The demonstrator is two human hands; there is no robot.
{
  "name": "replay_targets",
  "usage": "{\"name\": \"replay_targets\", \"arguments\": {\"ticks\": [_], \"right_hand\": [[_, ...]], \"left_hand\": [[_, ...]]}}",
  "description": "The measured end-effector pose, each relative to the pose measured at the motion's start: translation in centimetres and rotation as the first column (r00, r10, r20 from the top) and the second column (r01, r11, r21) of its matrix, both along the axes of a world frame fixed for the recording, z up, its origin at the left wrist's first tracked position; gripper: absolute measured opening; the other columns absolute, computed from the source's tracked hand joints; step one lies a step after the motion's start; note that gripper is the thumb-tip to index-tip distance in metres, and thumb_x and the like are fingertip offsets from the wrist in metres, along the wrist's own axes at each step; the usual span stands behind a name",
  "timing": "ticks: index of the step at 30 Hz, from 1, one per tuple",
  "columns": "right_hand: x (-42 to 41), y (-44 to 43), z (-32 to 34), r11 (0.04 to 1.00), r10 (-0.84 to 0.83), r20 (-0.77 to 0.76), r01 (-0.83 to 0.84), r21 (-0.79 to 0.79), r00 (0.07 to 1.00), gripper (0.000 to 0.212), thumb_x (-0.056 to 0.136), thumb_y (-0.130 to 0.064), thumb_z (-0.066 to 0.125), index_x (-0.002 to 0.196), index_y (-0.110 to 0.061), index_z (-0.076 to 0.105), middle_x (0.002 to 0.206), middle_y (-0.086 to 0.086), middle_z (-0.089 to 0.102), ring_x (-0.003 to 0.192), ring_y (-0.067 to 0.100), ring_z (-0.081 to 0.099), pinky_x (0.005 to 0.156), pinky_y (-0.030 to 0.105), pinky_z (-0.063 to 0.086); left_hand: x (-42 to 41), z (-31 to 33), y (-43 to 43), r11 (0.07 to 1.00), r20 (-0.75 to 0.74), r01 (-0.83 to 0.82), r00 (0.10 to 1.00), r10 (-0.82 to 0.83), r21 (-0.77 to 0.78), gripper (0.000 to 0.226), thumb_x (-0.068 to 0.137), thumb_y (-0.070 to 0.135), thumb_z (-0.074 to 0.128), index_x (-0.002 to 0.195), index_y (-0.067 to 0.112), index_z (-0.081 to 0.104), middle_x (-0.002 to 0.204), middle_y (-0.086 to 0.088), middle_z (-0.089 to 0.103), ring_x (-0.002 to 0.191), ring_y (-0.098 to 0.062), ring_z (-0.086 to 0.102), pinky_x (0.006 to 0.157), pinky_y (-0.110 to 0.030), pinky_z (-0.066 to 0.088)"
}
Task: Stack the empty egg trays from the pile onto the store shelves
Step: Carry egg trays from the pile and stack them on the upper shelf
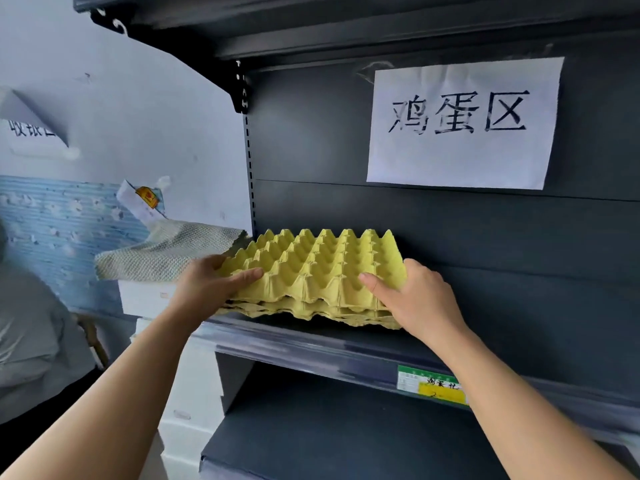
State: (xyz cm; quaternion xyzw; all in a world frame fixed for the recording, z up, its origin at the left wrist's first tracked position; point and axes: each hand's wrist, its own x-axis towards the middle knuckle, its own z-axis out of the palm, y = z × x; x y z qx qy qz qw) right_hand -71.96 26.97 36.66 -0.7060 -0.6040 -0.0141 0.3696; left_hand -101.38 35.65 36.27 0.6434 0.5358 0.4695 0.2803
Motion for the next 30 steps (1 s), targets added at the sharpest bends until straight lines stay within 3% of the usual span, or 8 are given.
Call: {"name": "replay_targets", "arguments": {"ticks": [4,9,12,15,17,20,26,30], "right_hand": [[-2.0,0.3,-0.6,0.996,-0.073,-0.011,0.072,-0.055,0.997,0.061,0.072,-0.079,0.051,0.075,-0.018,0.042,0.069,-0.002,0.054,0.063,0.015,0.053,0.048,0.030,0.032],[-3.4,0.1,-0.9,0.979,-0.156,0.044,0.161,-0.128,0.987,0.069,0.071,-0.081,0.050,0.087,-0.015,0.045,0.083,-0.005,0.056,0.073,0.013,0.054,0.054,0.031,0.039],[-3.8,-0.7,-0.6,0.979,-0.165,0.081,0.173,-0.108,0.983,0.068,0.076,-0.077,0.049,0.112,-0.019,0.053,0.101,-0.002,0.061,0.089,0.018,0.054,0.064,0.033,0.040],[-3.5,-2.5,-0.2,0.987,-0.156,0.129,0.161,-0.027,0.979,0.059,0.088,-0.063,0.047,0.127,-0.019,0.055,0.121,0.001,0.061,0.102,0.020,0.057,0.075,0.033,0.042],[-2.9,-4.1,-0.2,0.985,-0.171,0.164,0.174,-0.008,0.972,0.053,0.094,-0.052,0.046,0.135,-0.020,0.051,0.135,-0.001,0.054,0.111,0.020,0.056,0.087,0.033,0.043],[-1.5,-7.2,-0.8,0.975,-0.217,0.221,0.224,-0.006,0.951,0.047,0.096,-0.042,0.049,0.136,-0.020,0.051,0.141,-0.004,0.050,0.117,0.018,0.053,0.095,0.030,0.040],[3.2,-15.4,-2.8,0.934,-0.341,0.242,0.357,-0.023,0.908,0.043,0.094,-0.037,0.054,0.133,-0.017,0.056,0.136,-0.004,0.055,0.127,0.016,0.048,0.100,0.029,0.038],[7.7,-22.2,-4.3,0.886,-0.447,0.239,0.463,-0.013,0.862,0.036,0.090,-0.030,0.062,0.121,-0.012,0.064,0.122,0.002,0.065,0.115,0.024,0.057,0.091,0.034,0.046]], "left_hand": [[-1.5,-1.3,2.3,1.000,-0.077,0.014,0.997,-0.013,0.014,0.045,0.061,0.053,0.083,0.089,0.020,0.069,0.075,0.011,0.072,0.064,0.001,0.066,0.060,-0.021,0.046],[-2.0,-1.5,2.8,1.000,-0.236,-0.001,0.972,0.008,0.030,0.040,0.071,0.053,0.079,0.091,0.022,0.063,0.078,0.012,0.067,0.074,-0.009,0.064,0.060,-0.025,0.044],[-1.4,-0.7,2.1,0.993,-0.446,-0.033,0.891,0.081,0.113,0.056,0.081,0.053,0.069,0.120,0.014,0.061,0.110,-0.006,0.065,0.102,-0.030,0.061,0.078,-0.038,0.048],[0.4,0.3,-0.1,0.950,-0.487,0.044,0.865,0.119,0.310,0.059,0.087,0.047,0.065,0.134,0.013,0.057,0.135,-0.008,0.057,0.118,-0.034,0.053,0.096,-0.045,0.045],[2.3,0.8,-2.2,0.899,-0.493,0.159,0.867,0.071,0.409,0.052,0.088,0.043,0.065,0.128,0.011,0.062,0.131,-0.008,0.061,0.115,-0.035,0.057,0.095,-0.047,0.048],[5.8,0.5,-5.5,0.817,-0.507,0.315,0.861,-0.032,0.483,0.042,0.089,0.036,0.066,0.120,0.009,0.067,0.121,-0.009,0.067,0.106,-0.035,0.063,0.086,-0.045,0.053],[14.7,-2.1,-12.1,0.678,-0.522,0.536,0.814,-0.256,0.503,0.034,0.083,0.025,0.075,0.112,0.006,0.071,0.110,-0.009,0.071,0.096,-0.034,0.067,0.081,-0.044,0.055],[21.5,-4.0,-16.7,0.590,-0.562,0.652,0.742,-0.366,0.477,0.034,0.080,0.022,0.077,0.109,0.004,0.072,0.106,-0.010,0.072,0.095,-0.035,0.067,0.082,-0.045,0.055]]}}
